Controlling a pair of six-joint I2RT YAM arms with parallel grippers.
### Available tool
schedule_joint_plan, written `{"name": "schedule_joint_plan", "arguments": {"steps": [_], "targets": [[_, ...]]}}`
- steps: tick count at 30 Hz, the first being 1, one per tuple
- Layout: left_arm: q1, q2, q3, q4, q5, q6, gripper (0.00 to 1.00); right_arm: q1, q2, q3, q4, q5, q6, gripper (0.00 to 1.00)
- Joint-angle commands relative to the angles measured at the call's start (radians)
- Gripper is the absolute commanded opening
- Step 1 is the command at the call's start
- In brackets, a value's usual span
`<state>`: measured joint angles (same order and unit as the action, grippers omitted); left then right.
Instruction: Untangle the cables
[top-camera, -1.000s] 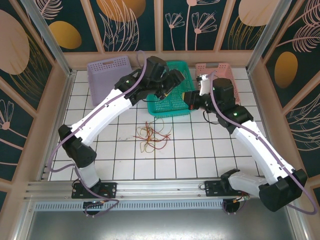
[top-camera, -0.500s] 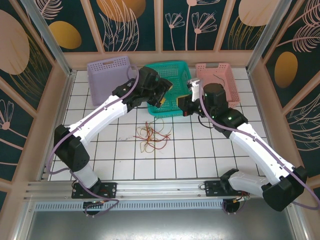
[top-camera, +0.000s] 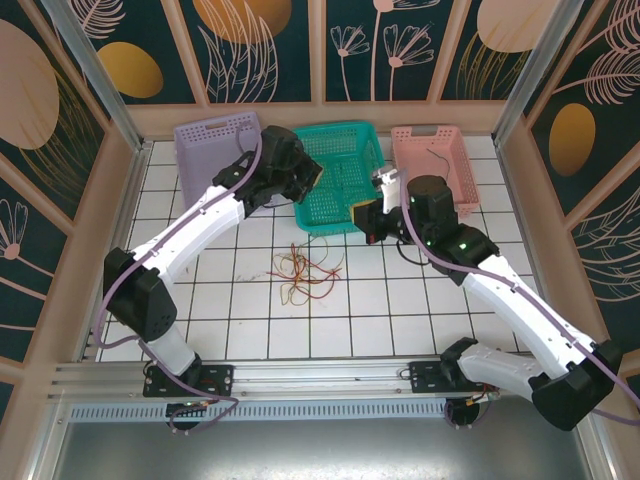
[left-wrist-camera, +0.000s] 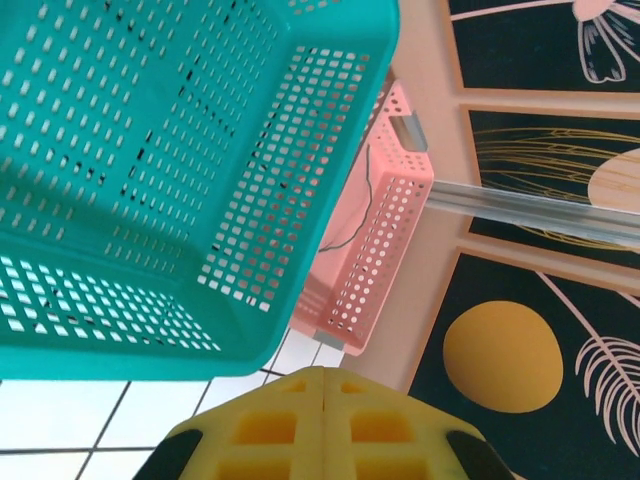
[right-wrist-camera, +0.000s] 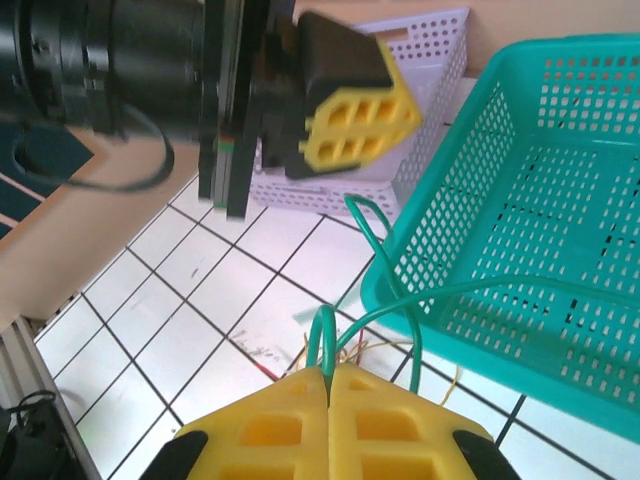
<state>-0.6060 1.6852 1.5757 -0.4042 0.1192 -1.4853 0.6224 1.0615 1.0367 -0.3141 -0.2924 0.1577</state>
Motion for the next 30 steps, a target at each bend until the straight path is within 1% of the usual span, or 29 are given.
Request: {"name": "schedule_joint_plan", "arguments": {"steps": [1, 2, 3, 4, 5, 6, 8, 10, 12, 15, 18, 21, 24, 26, 30], "targets": [[0.003, -0.021, 0.052, -0.031, 0.021, 0.085, 0.0, 0.008, -0.021, -0.027, -0.034, -0.019, -0.028, 0.0], [0.003, -0.025, 0.047, -0.036, 0.039, 0.08, 0.01, 0.01, -0.026, -0.03, -0.034, -0.007, -0.028, 0.0], [0.003, -0.03, 0.038, -0.041, 0.057, 0.068, 0.1, 0.009, -0.028, -0.032, -0.033, 0.011, -0.027, 0.0], [0.003, -0.042, 0.023, -0.043, 0.078, 0.051, 0.25, 0.01, -0.031, -0.032, -0.031, 0.035, -0.026, 0.0], [0.003, -0.056, 0.006, -0.045, 0.087, 0.033, 0.36, 0.011, -0.031, -0.032, -0.028, 0.057, -0.026, 0.0], [0.003, -0.079, -0.019, -0.046, 0.093, 0.005, 0.43, 0.011, -0.033, -0.033, -0.022, 0.083, -0.028, 0.0], [0.0, -0.122, -0.071, -0.039, 0.101, -0.049, 0.5, 0.015, -0.037, -0.046, 0.008, 0.131, -0.03, 0.0], [-0.002, -0.159, -0.136, 0.01, 0.127, -0.12, 0.59, 0.016, -0.046, -0.076, 0.071, 0.141, -0.036, 0.0], [-0.004, -0.177, -0.201, 0.101, 0.171, -0.193, 0.62, 0.024, -0.052, -0.11, 0.137, 0.125, -0.056, 0.0], [-0.014, -0.168, -0.253, 0.202, 0.209, -0.274, 0.7, 0.049, -0.062, -0.145, 0.222, 0.124, -0.087, 0.0], [-0.028, -0.156, -0.268, 0.257, 0.221, -0.327, 0.75, 0.08, -0.053, -0.161, 0.265, 0.162, -0.121, 0.0], [-0.039, -0.157, -0.293, 0.299, 0.239, -0.371, 0.76, 0.098, -0.048, -0.176, 0.305, 0.192, -0.142, 0.0], [-0.04, -0.165, -0.313, 0.287, 0.229, -0.376, 0.75, 0.11, -0.048, -0.184, 0.334, 0.204, -0.147, 0.0], [-0.04, -0.17, -0.332, 0.3, 0.222, -0.383, 0.73, 0.119, -0.048, -0.181, 0.34, 0.197, -0.147, 0.0], [-0.037, -0.155, -0.34, 0.306, 0.188, -0.378, 0.63, 0.144, -0.062, -0.182, 0.324, 0.187, -0.139, 0.0]]}}
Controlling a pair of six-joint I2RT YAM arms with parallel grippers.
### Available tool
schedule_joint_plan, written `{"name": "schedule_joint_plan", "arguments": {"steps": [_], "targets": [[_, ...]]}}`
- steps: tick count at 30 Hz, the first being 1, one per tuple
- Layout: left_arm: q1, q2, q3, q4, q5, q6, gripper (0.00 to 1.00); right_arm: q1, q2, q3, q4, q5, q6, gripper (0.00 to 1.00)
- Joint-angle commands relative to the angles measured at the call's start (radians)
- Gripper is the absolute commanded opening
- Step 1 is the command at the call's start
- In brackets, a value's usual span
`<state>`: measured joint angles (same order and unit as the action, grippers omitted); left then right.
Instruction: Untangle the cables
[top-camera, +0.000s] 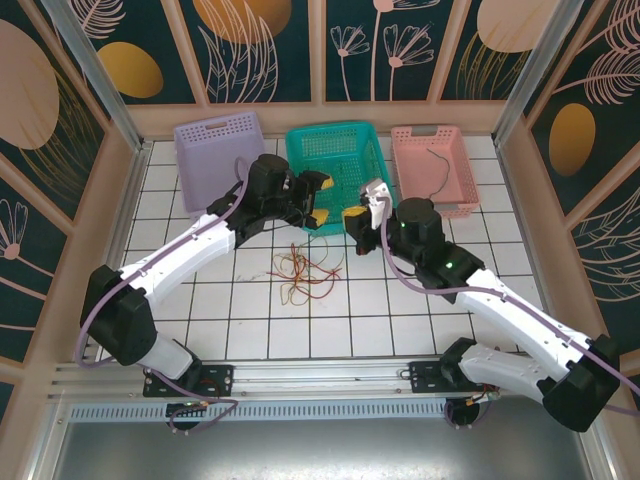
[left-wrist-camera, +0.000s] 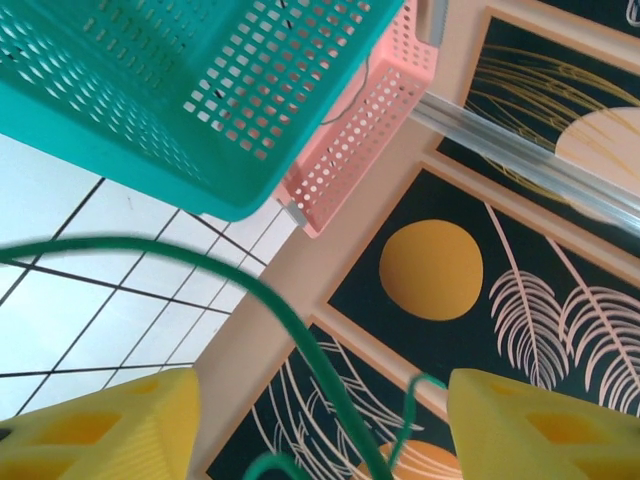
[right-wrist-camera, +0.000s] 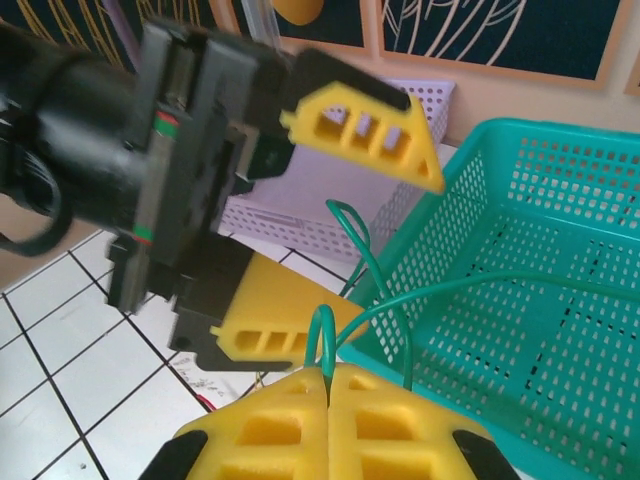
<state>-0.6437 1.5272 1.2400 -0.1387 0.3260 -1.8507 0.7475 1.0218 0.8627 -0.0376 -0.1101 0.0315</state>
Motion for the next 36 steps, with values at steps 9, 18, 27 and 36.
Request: {"name": "schedule_joint_plan", "arguments": {"steps": [9, 18, 27, 36], "targets": [[0.031, 0.024, 0.094, -0.092, -0.115, 0.122, 0.12, 0.052, -0.083, -0.051, -0.025, 0.023, -0.002, 0.0], [0.032, 0.097, 0.323, -0.313, -0.188, 0.423, 0.0, 0.055, -0.006, -0.009, -0.144, -0.19, -0.049, 0.0], [0.032, 0.274, 0.614, -0.531, -0.2, 0.697, 0.0, 0.181, 0.026, 0.024, -0.227, -0.148, -0.149, 0.0], [0.032, 0.265, 0.608, -0.479, -0.172, 0.725, 0.0, 0.127, -0.061, -0.027, -0.125, -0.048, 0.057, 0.19]]}}
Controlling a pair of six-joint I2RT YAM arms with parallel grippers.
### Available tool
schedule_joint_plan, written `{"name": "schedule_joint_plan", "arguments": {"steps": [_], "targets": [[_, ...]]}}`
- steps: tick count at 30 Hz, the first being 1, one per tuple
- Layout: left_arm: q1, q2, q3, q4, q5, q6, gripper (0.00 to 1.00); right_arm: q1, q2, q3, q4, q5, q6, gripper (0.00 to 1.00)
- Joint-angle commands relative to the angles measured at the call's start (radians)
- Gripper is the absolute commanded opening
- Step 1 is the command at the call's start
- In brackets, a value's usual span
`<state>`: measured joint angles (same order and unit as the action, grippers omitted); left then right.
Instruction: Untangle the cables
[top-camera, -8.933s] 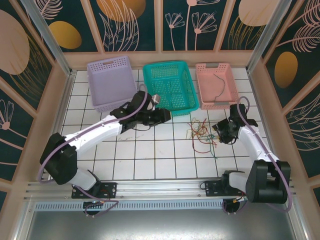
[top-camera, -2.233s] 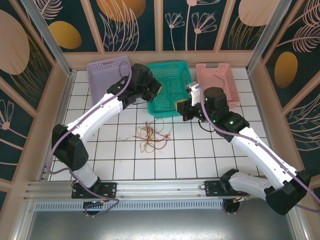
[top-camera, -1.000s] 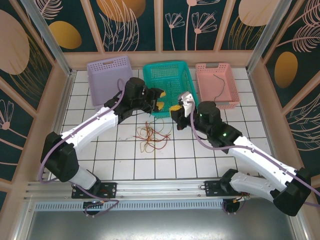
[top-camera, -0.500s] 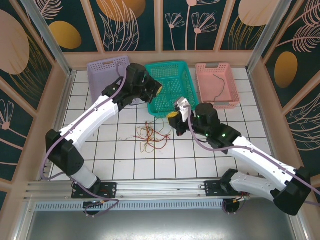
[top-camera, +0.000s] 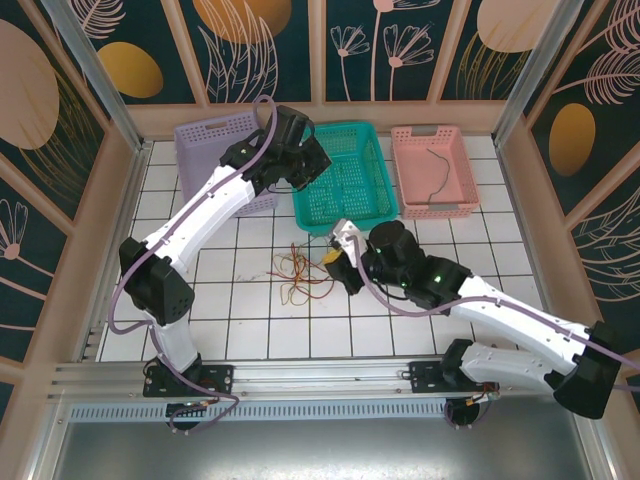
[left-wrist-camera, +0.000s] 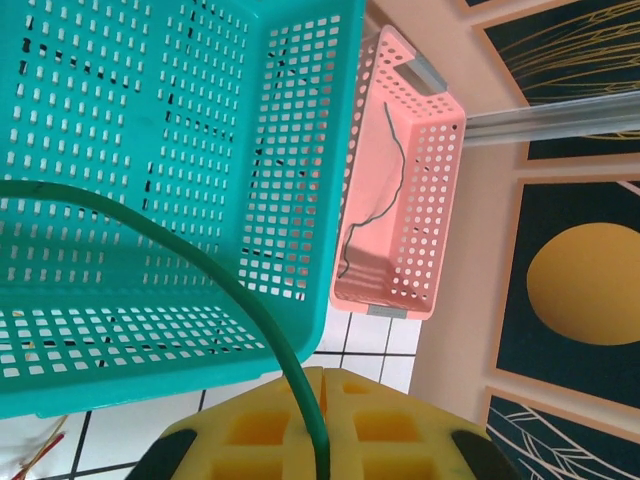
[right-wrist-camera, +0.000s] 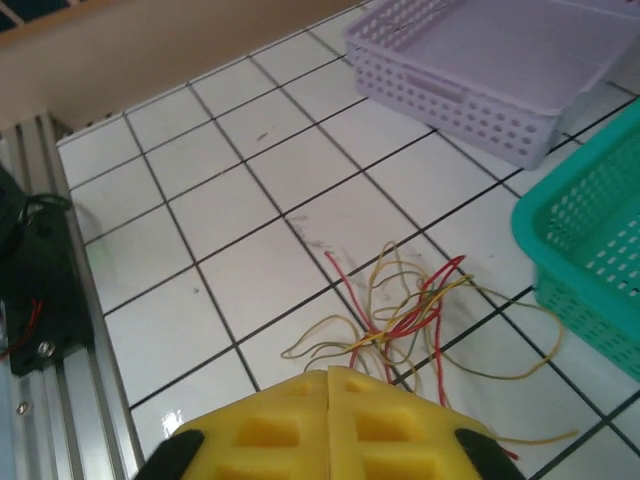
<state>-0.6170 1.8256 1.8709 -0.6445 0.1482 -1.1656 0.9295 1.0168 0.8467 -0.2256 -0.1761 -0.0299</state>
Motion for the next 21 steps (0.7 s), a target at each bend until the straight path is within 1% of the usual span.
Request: {"name": "schedule_joint_plan", "arguments": {"steps": [1, 2, 3, 5, 7, 8, 9, 11, 12, 14, 16, 17, 19, 21], "targets": [[0.005, -0.045, -0.036, 0.037, 0.003, 0.037, 0.0, -0.106, -0.078, -0.011, 0.087, -0.028, 0.198, 0.3], [0.006, -0.053, -0.05, 0.05, -0.001, 0.037, 0.0, -0.15, -0.097, -0.006, 0.105, -0.04, 0.284, 0.42], [0.005, -0.062, -0.062, 0.062, -0.003, 0.034, 0.0, -0.188, -0.11, 0.008, 0.113, -0.027, 0.394, 0.51], [0.005, -0.081, -0.092, 0.095, -0.005, 0.027, 0.0, -0.247, -0.119, 0.042, 0.124, -0.016, 0.585, 0.59], [0.004, -0.103, -0.139, 0.152, -0.005, 0.014, 0.0, -0.301, -0.106, 0.079, 0.139, -0.024, 0.784, 0.64], [0.005, -0.106, -0.164, 0.183, -0.011, 0.006, 0.0, -0.325, -0.089, 0.102, 0.115, -0.001, 0.913, 0.67], [0.005, -0.141, -0.188, 0.21, -0.018, -0.001, 0.0, -0.355, -0.069, 0.124, 0.089, 0.009, 1.034, 0.68], [0.004, -0.161, -0.228, 0.258, -0.028, -0.012, 0.0, -0.407, -0.019, 0.164, 0.03, -0.018, 1.203, 0.7], [0.005, -0.17, -0.243, 0.279, -0.03, -0.016, 0.0, -0.437, 0.011, 0.178, -0.009, -0.046, 1.303, 0.7], [0.004, -0.178, -0.263, 0.309, -0.033, -0.017, 0.0, -0.469, 0.067, 0.162, 0.003, -0.164, 1.502, 0.71], [0.003, -0.18, -0.276, 0.326, -0.028, -0.019, 0.0, -0.455, 0.11, 0.132, 0.08, -0.235, 1.666, 0.72], [0.003, -0.183, -0.282, 0.335, -0.026, -0.02, 0.0, -0.435, 0.128, 0.121, 0.11, -0.238, 1.744, 0.72], [0.0, -0.185, -0.293, 0.345, -0.022, -0.023, 0.0, -0.407, 0.153, 0.106, 0.189, -0.21, 1.842, 0.72], [-0.001, -0.186, -0.302, 0.35, -0.019, -0.023, 0.0, -0.399, 0.185, 0.125, 0.206, -0.169, 1.874, 0.72]]}}
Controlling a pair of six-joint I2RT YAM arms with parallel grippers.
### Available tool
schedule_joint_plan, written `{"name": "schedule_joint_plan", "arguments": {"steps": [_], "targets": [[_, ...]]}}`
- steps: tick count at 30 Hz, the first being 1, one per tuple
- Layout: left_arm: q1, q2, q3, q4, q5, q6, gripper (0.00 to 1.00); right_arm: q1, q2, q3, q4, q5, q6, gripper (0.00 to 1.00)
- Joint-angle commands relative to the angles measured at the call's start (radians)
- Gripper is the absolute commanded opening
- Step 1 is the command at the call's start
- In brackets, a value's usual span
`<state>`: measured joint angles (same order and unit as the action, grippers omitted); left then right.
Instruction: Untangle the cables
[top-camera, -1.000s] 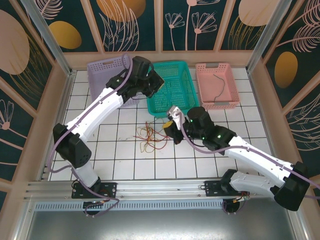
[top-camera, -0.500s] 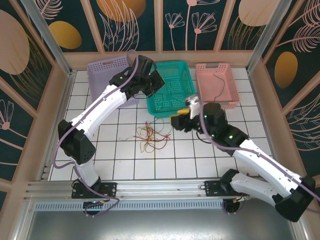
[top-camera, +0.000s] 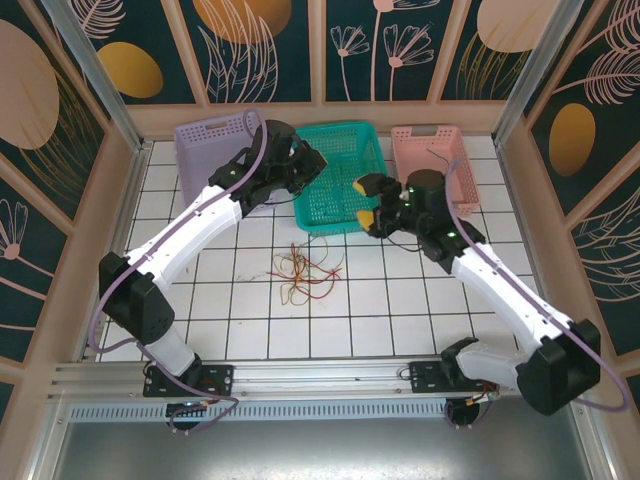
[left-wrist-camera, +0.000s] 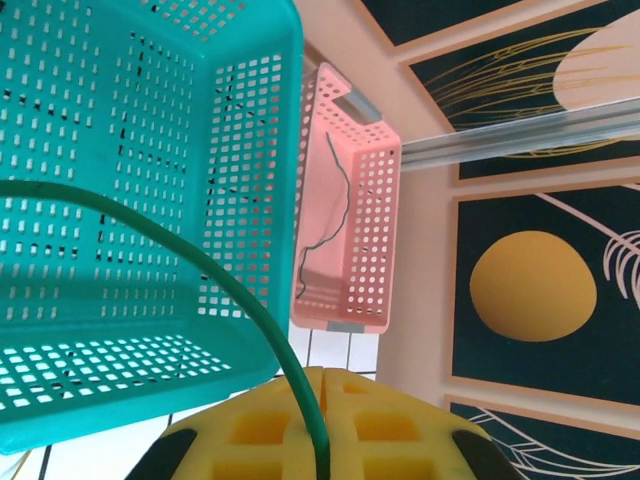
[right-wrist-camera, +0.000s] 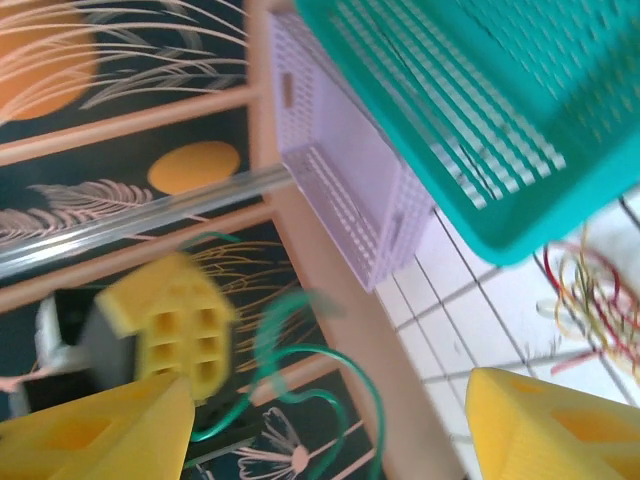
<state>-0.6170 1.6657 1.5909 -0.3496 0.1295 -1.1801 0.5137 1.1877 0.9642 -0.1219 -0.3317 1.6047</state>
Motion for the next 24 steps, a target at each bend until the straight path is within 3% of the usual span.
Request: {"name": "schedule_joint_plan", "arguments": {"steps": [1, 7, 17, 19, 24], "targets": [[-0.003, -0.027, -0.025, 0.056, 0.002, -0.009, 0.0, 0.014, 0.028, 0.023, 0.109, 0.004, 0.23, 0.72], [-0.013, -0.032, -0.042, 0.072, 0.009, -0.016, 0.0, 0.001, 0.108, 0.056, 0.151, 0.027, 0.221, 0.67], [-0.016, -0.026, -0.043, 0.069, 0.004, -0.018, 0.0, -0.003, 0.157, 0.073, 0.169, 0.018, 0.165, 0.07], [-0.015, -0.023, -0.038, 0.06, 0.0, -0.02, 0.0, -0.007, 0.148, 0.063, 0.185, 0.031, 0.127, 0.0], [0.003, 0.027, 0.019, -0.042, 0.002, -0.029, 0.0, -0.03, 0.145, 0.139, 0.267, -0.071, -0.243, 0.0]]}}
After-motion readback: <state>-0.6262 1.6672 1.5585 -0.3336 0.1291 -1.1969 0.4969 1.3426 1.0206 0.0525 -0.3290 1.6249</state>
